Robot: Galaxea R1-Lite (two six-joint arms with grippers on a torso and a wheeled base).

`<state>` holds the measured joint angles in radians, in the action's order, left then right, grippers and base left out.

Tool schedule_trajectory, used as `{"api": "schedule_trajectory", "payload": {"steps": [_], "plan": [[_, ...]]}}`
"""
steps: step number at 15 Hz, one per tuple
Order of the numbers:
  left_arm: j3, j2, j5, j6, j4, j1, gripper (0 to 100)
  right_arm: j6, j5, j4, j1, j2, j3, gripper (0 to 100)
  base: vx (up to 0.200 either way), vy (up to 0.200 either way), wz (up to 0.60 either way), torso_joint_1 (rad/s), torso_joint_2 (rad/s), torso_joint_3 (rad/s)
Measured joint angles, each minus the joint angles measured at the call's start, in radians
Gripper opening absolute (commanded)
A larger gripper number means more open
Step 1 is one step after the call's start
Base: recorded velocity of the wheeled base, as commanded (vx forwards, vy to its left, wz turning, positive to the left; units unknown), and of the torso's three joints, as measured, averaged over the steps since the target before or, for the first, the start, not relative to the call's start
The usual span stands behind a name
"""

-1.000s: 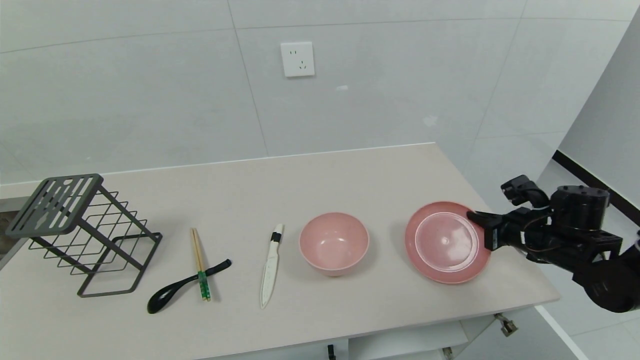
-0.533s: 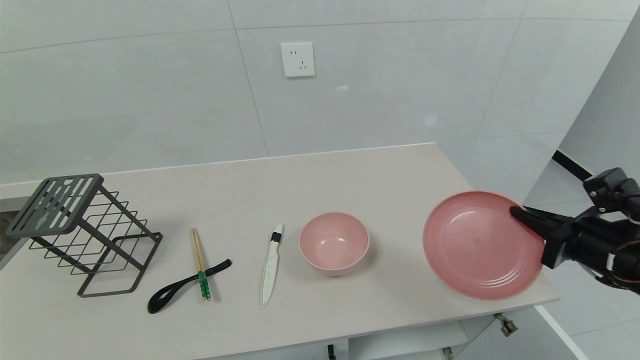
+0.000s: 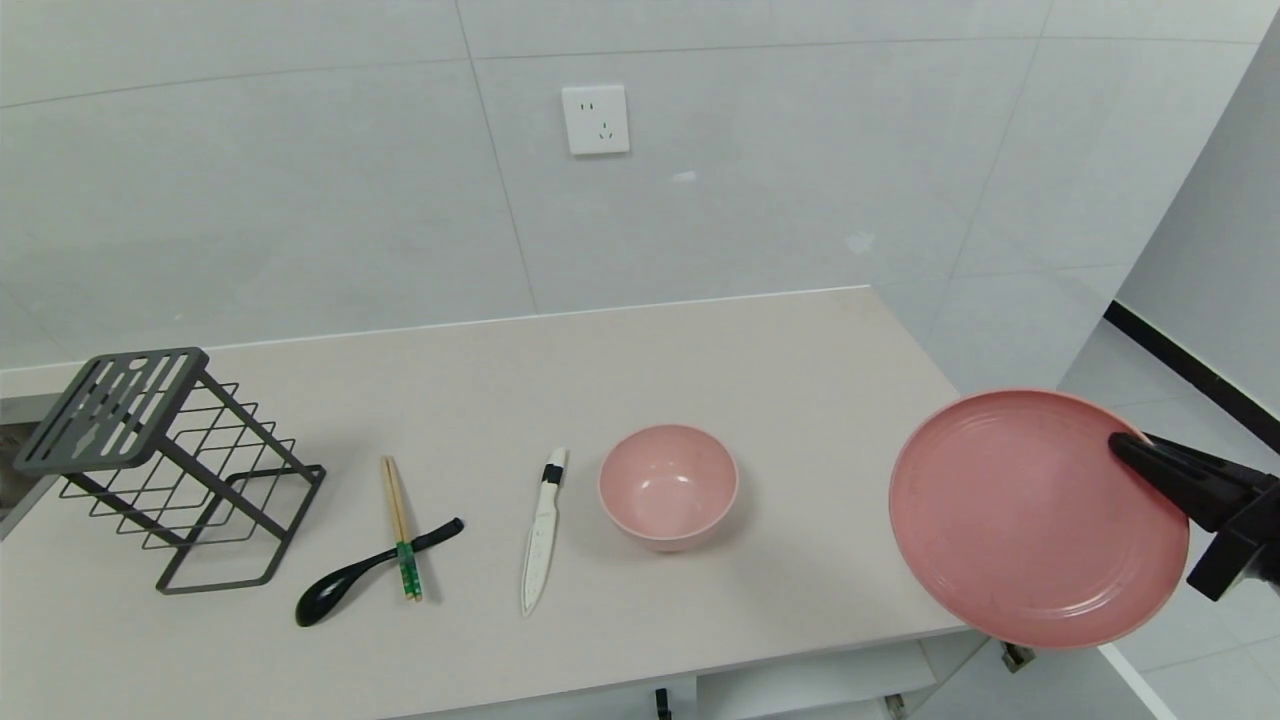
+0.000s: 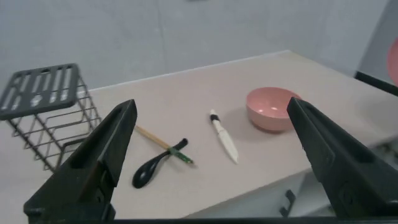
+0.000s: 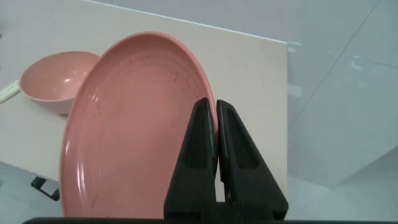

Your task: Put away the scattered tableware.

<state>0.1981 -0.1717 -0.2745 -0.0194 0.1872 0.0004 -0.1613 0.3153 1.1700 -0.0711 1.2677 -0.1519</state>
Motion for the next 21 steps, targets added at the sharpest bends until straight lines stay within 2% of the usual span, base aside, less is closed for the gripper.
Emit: {"api": "schedule_trajectory", "payload": {"steps": [1, 2, 4, 5, 6, 7, 10, 12, 16, 17, 19, 20, 21], "plan": [[0.035, -0.06, -0.047, -0.028, -0.002, -0.002, 100, -0.001, 0.0, 0.007, 0.0, -0.008, -0.002, 0, 0.0, 0.0, 0.0, 0.0, 0.0, 0.0], [0.064, -0.125, -0.091, -0.074, -0.001, -0.005, 100, -0.003, 0.001, 0.008, -0.001, -0.015, -0.014, 0, 0.0, 0.0, 0.0, 0.0, 0.0, 0.0], [0.111, -0.261, -0.201, -0.185, 0.041, -0.018, 100, -0.004, 0.002, 0.008, -0.003, -0.03, -0.023, 0, 0.0, 0.0, 0.0, 0.0, 0.0, 0.0], [0.122, -0.336, -0.264, -0.224, 0.078, -0.03, 100, -0.004, 0.007, 0.008, -0.004, -0.042, -0.025, 0, 0.0, 0.0, 0.0, 0.0, 0.0, 0.0], [0.128, -0.405, -0.318, -0.243, 0.118, -0.04, 100, -0.004, 0.016, 0.008, -0.005, -0.055, -0.027, 0, 0.0, 0.0, 0.0, 0.0, 0.0, 0.0], [0.13, -0.475, -0.358, -0.244, 0.154, -0.048, 100, -0.004, 0.02, 0.008, -0.006, -0.065, -0.027, 0, 0.0, 0.0, 0.0, 0.0, 0.0, 0.0], [0.13, -0.652, -0.392, -0.159, 0.28, -0.059, 100, -0.006, 0.021, 0.009, -0.007, -0.074, -0.016, 0, 0.0, 0.0, 0.0, 0.0, 0.0, 0.0], [0.129, -0.764, -0.396, -0.121, 0.382, -0.061, 100, -0.007, 0.02, 0.008, -0.008, -0.071, -0.001, 0, 0.0, 0.0, 0.0, 0.0, 0.0, 0.0], [0.139, -1.024, -0.397, -0.094, 0.59, -0.089, 100, -0.009, 0.02, 0.008, -0.008, -0.066, 0.017, 0, 0.0, 0.0, 0.0, 0.0, 0.0, 0.0], [0.15, -1.095, -0.391, -0.093, 0.648, -0.1, 100, -0.009, 0.02, 0.008, -0.008, -0.066, 0.018, 0, 0.0, 0.0, 0.0, 0.0, 0.0, 0.0], [0.184, -1.205, -0.319, -0.086, 0.713, -0.136, 100, -0.009, 0.02, 0.009, -0.008, -0.066, 0.016, 0, 0.0, 0.0, 0.0, 0.0, 0.0, 0.0], [0.201, -1.244, -0.277, -0.062, 0.707, -0.171, 100, -0.009, 0.02, 0.009, -0.008, -0.066, 0.016, 0, 0.0, 0.0, 0.0, 0.0, 0.0, 0.0], [0.22, -1.274, -0.243, -0.023, 0.703, -0.209, 100, -0.009, 0.02, 0.009, -0.008, -0.066, 0.016, 0, 0.0, 0.0, 0.0, 0.0, 0.0, 0.0]]}}
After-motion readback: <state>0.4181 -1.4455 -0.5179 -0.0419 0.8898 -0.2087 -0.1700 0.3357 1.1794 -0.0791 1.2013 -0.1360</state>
